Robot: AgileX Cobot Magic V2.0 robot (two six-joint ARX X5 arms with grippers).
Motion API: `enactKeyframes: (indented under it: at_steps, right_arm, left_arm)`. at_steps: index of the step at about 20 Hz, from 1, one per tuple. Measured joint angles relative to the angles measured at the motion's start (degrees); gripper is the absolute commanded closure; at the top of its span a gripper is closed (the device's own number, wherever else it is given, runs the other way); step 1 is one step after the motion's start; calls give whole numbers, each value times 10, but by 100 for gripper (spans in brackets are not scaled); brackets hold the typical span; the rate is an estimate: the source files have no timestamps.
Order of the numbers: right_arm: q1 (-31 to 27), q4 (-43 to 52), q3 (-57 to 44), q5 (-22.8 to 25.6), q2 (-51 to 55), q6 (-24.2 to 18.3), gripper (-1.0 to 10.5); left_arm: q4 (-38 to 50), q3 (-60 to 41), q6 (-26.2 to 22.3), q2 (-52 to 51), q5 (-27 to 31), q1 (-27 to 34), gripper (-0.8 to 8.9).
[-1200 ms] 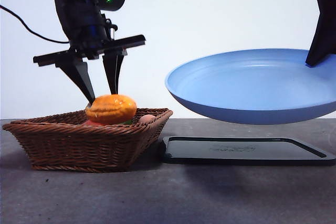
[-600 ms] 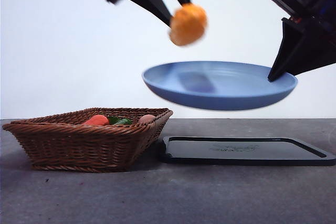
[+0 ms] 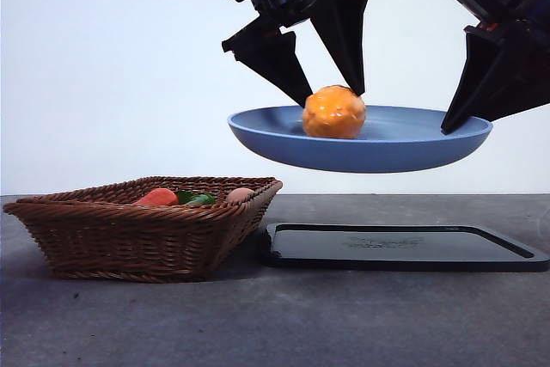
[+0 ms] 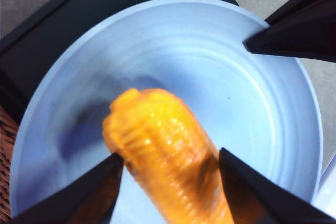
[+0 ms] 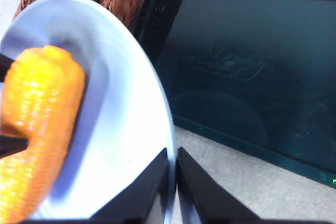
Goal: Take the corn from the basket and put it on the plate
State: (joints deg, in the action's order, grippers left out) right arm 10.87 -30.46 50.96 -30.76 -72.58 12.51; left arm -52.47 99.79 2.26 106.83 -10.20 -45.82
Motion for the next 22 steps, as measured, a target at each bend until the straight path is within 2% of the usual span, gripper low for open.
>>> enactKeyframes:
  at_steps: [11,15,22]
  right_arm:
    - [0,-11,0,-2,0,0,945]
    - [0,-17,0,25,0,0,945]
    - [-37,-3,0,23,-64,0,945]
  left_arm:
    - [-17,11,0,0,2,-5,442]
    - [-55,59,-5,1,31,-5,443]
    - [-157,200,-24,1,70,16,443]
